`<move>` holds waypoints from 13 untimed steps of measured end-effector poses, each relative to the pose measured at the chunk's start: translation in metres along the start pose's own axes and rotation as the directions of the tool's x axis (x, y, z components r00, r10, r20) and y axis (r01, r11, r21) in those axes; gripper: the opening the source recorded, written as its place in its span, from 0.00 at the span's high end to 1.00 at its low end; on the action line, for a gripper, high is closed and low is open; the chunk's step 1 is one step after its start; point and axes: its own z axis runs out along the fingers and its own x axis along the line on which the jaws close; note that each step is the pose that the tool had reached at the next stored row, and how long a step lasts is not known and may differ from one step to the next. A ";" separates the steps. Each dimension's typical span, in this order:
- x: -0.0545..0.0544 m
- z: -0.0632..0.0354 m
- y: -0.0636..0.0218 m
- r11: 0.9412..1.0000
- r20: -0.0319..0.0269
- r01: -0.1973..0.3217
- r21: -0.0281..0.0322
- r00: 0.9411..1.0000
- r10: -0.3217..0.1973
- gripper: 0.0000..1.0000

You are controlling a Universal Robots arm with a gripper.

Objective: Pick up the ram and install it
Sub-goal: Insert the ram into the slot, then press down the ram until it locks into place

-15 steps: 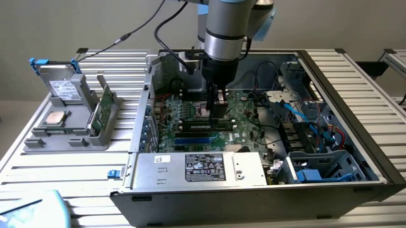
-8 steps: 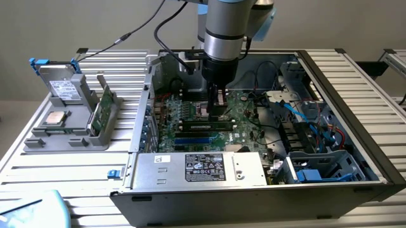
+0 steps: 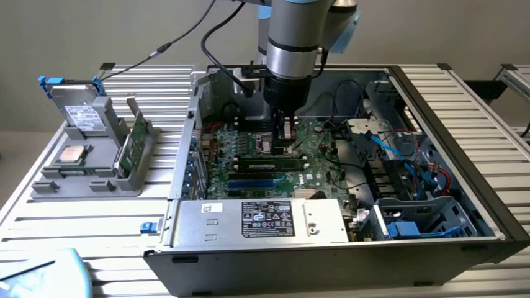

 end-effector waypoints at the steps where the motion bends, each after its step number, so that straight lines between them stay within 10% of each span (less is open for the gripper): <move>1: 0.000 0.0000 0.0000 1.000 0.000 0.000 0.000 1.000 0.000 0.87; 13: 0.000 0.0000 0.0000 1.000 0.000 0.000 0.000 1.000 0.000 0.89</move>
